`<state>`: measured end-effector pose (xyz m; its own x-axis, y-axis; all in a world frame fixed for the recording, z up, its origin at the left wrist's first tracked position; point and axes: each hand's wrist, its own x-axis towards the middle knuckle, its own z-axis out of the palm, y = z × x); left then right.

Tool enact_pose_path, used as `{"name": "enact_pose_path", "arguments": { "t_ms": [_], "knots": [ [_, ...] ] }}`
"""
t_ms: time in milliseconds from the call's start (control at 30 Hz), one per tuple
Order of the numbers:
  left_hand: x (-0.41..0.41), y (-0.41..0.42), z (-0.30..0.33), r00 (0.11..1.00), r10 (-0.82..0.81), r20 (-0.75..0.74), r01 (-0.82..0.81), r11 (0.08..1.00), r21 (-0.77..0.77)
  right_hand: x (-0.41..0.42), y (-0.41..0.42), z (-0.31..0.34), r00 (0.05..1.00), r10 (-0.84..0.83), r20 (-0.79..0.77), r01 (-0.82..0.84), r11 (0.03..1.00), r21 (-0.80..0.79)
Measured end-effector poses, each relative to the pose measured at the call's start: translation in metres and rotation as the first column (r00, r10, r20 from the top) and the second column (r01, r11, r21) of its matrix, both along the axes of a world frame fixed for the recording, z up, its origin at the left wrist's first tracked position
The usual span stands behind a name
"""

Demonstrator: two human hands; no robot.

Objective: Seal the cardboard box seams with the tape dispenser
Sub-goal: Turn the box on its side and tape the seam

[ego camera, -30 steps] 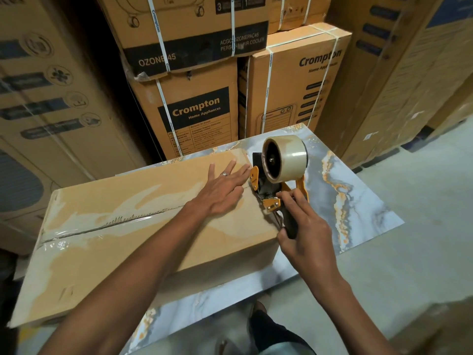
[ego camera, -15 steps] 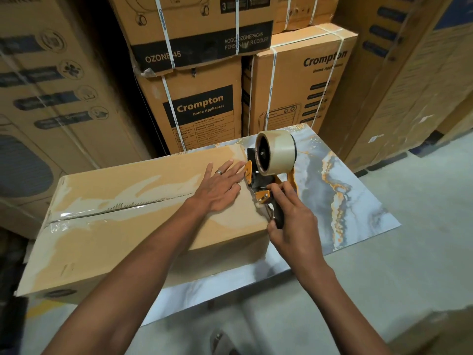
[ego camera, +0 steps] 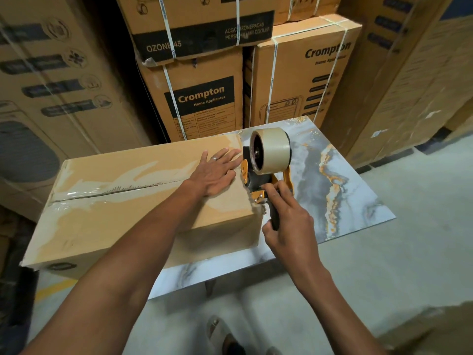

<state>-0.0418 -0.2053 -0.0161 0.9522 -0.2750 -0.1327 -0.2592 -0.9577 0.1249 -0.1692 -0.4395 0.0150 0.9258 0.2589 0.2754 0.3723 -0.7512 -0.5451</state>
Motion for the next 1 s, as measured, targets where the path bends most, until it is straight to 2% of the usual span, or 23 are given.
{"name": "enact_pose_path", "arguments": {
  "t_ms": [400, 500, 733, 867, 1000],
  "knots": [
    [-0.007, -0.006, 0.003, 0.999, 0.033, 0.003, -0.033, 0.999, -0.001, -0.039, -0.019, -0.003, 0.999, -0.038, 0.022, 0.037, 0.996, 0.076],
    [-0.02, -0.011, 0.0, 0.999, 0.042, 0.034, -0.04, 0.998, -0.042, -0.038, -0.021, -0.003, 0.999, -0.047, 0.018, 0.045, 0.995, 0.087],
    [-0.058, -0.016, -0.006, 0.993, -0.111, 0.03, 0.115, 0.979, -0.171, -0.035, -0.025, -0.003, 0.999, -0.054, -0.007, 0.054, 0.988, 0.144],
    [-0.069, -0.019, -0.008, 0.992, -0.121, 0.02, 0.123, 0.985, -0.117, -0.038, -0.025, -0.002, 0.999, -0.035, 0.014, 0.033, 0.993, 0.117],
    [-0.074, -0.023, -0.006, 0.989, -0.145, 0.023, 0.145, 0.989, 0.003, -0.035, -0.026, -0.002, 0.999, -0.037, 0.008, 0.035, 0.993, 0.112]
  ]
}}
